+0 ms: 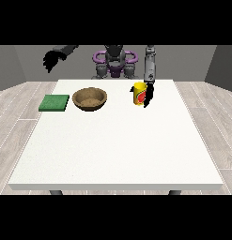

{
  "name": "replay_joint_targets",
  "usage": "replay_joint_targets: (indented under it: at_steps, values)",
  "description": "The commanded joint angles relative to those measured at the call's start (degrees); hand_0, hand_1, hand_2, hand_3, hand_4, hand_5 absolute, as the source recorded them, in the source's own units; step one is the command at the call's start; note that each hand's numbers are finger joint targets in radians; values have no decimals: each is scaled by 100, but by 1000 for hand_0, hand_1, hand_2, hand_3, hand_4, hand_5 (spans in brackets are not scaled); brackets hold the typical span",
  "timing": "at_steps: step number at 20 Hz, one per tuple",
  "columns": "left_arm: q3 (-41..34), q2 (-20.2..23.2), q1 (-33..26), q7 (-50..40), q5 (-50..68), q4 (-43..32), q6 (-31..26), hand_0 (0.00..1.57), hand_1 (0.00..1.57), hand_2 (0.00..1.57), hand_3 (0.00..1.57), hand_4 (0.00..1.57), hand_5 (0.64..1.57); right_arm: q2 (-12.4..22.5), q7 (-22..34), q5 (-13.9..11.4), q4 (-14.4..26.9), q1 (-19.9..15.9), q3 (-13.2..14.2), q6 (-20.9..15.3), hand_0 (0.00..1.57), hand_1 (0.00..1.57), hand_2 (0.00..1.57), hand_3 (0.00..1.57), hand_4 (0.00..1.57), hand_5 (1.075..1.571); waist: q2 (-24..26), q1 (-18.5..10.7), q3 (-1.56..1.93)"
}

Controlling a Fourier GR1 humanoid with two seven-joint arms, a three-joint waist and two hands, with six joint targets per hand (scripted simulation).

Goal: Pick the cup and pour the ball into the bowl, then pick the bowl and place it on the pad

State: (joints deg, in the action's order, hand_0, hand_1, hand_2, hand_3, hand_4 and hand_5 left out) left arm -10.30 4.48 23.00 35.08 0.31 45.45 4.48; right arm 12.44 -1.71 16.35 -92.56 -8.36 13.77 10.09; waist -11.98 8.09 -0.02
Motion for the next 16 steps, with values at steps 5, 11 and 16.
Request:
replay_joint_targets:
  at_steps: [5,11,16]
  values:
    - [-112,78,301,554,-469,-826,1062,1273,1273,1571,1571,1346,1468,455,178,611,-48,-12,366,608,0,0,0,165,647,1568,-162,421,-1]
    - [436,-27,489,-184,-1108,-720,1699,1276,1276,1571,1571,1391,1436,835,442,808,617,-152,792,665,0,0,0,269,640,1568,503,134,5]
    - [1212,-23,1094,-1595,-2190,-578,2509,1298,1298,1571,1571,1398,1488,874,618,792,1167,-120,753,741,0,0,0,276,639,1564,1164,30,17]
